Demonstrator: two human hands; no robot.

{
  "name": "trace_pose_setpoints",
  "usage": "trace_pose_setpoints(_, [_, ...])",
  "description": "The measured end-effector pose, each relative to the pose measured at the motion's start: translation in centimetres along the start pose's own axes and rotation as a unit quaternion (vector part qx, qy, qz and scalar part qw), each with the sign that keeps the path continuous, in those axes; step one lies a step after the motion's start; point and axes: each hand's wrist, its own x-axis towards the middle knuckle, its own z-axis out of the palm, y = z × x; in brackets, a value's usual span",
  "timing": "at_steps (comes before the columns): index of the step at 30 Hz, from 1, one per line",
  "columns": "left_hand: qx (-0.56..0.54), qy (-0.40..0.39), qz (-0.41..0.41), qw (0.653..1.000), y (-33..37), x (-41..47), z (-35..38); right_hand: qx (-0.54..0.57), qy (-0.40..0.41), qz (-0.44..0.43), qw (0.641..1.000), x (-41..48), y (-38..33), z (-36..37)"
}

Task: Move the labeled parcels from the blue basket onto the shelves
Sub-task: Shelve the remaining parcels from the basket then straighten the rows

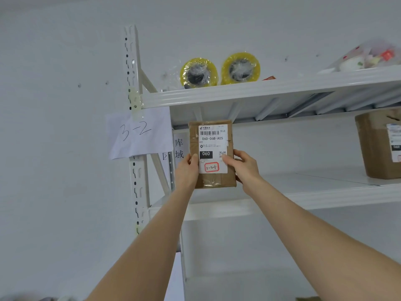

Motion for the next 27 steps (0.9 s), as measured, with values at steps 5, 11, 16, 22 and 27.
trace_pose_setpoints(5, [0.008, -0.01, -0.012, 1.0, -2.1, 1.2, -1.1, -0.018, -0.007, -0.002, 1.0, 0.5, 1.2, 1.8])
trace_pose_setpoints(11, [0.004, -0.027, -0.027, 0.999, -4.4, 1.4, -1.1, -0.084, 0.005, 0.006, 0.996, 1.0, 3.9, 2.3])
trace_pose_setpoints(16, [0.026, -0.038, -0.026, 0.999, -5.3, 1.7, -0.2, -0.135, 0.015, -0.009, 0.991, 1.6, 4.6, 1.6])
trace_pose_setpoints(22, [0.06, -0.048, -0.042, 0.996, -6.2, 0.9, 0.4, -0.219, -0.015, -0.013, 0.976, 1.5, 6.0, 0.6])
trace_pose_setpoints(27, [0.071, -0.034, -0.06, 0.995, -7.0, 0.8, 0.7, -0.352, 0.024, -0.042, 0.935, 1.3, 6.7, 0.5])
